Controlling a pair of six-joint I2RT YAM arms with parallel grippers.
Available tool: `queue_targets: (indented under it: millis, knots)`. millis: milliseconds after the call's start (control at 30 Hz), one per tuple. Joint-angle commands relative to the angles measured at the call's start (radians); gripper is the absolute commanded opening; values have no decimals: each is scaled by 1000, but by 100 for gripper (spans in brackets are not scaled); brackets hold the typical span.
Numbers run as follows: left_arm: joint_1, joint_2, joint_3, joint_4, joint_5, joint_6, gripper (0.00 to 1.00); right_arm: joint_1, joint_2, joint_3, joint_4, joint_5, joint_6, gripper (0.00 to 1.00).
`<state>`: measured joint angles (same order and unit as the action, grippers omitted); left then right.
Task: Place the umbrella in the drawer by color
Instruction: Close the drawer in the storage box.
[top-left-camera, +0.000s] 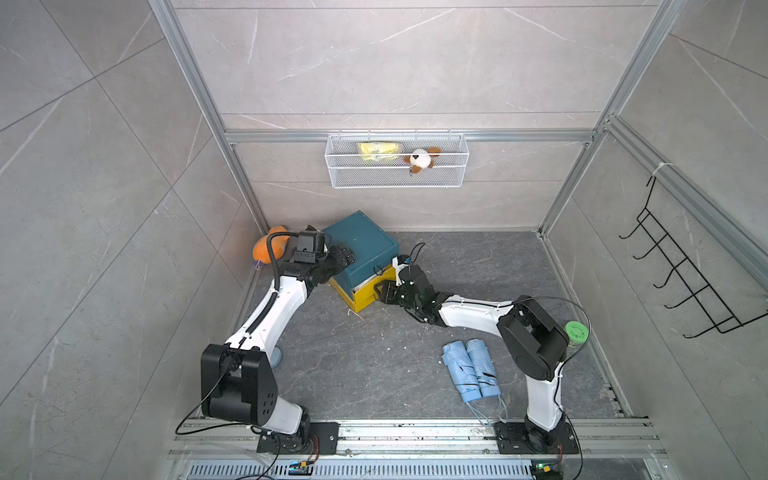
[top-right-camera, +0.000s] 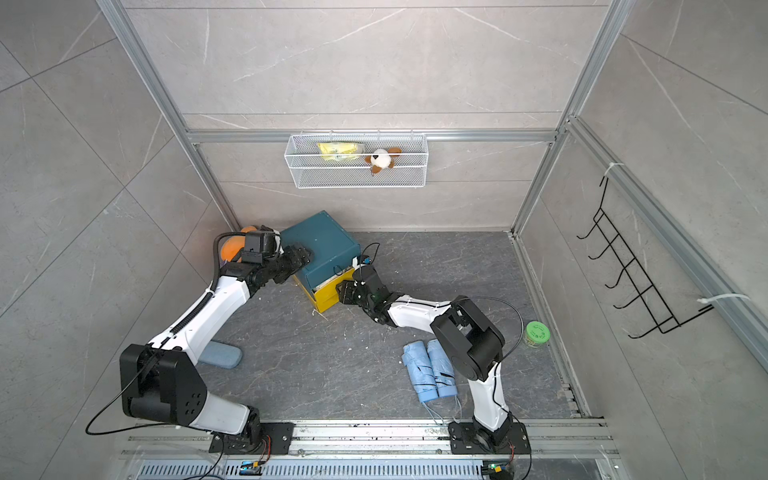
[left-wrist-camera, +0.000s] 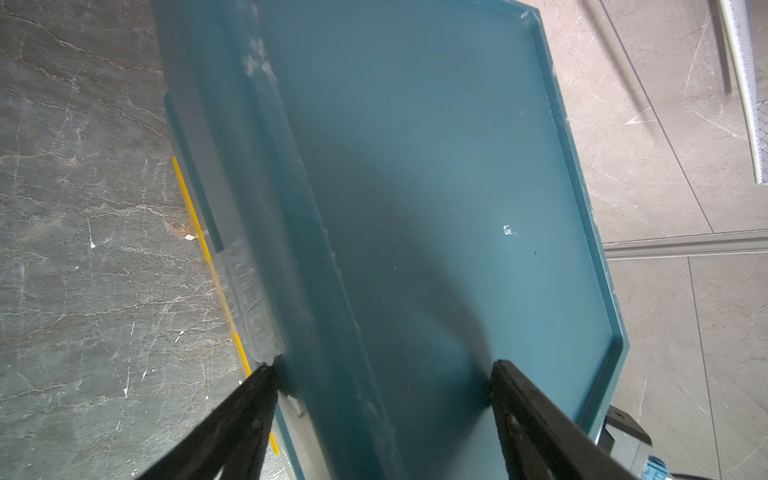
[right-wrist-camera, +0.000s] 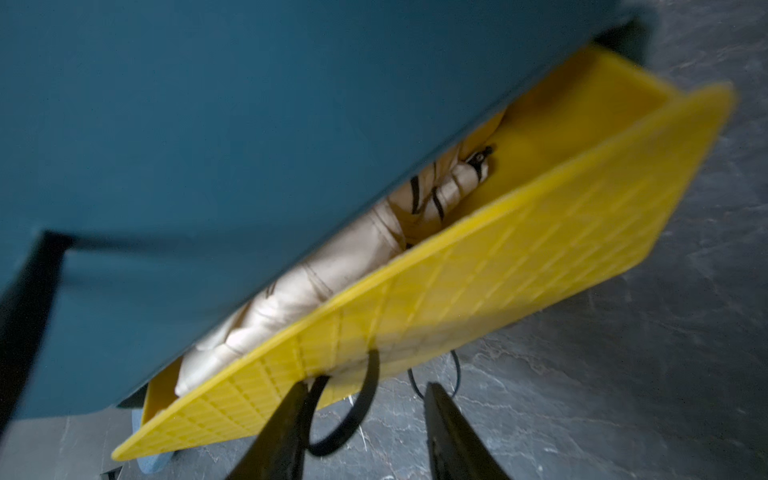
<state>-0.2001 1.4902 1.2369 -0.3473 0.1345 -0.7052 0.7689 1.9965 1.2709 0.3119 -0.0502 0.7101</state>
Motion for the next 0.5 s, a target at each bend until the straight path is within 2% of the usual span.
queue_targets:
  millis: [0,133,267,467]
  knots:
    - [-2,25,-42,-93,-1,19,83,-10,32,41,48,-8,46,51]
    - [-1,20,-43,-94,-3,21,82,-11,45,56,49,-16,57,58]
    - [-2,9,-48,-97,-3,20,82,-11,36,47,40,-19,53,61]
    - [-1,-28,-51,-100,-9,22,83,-10,-80,-57,5,-10,1,67]
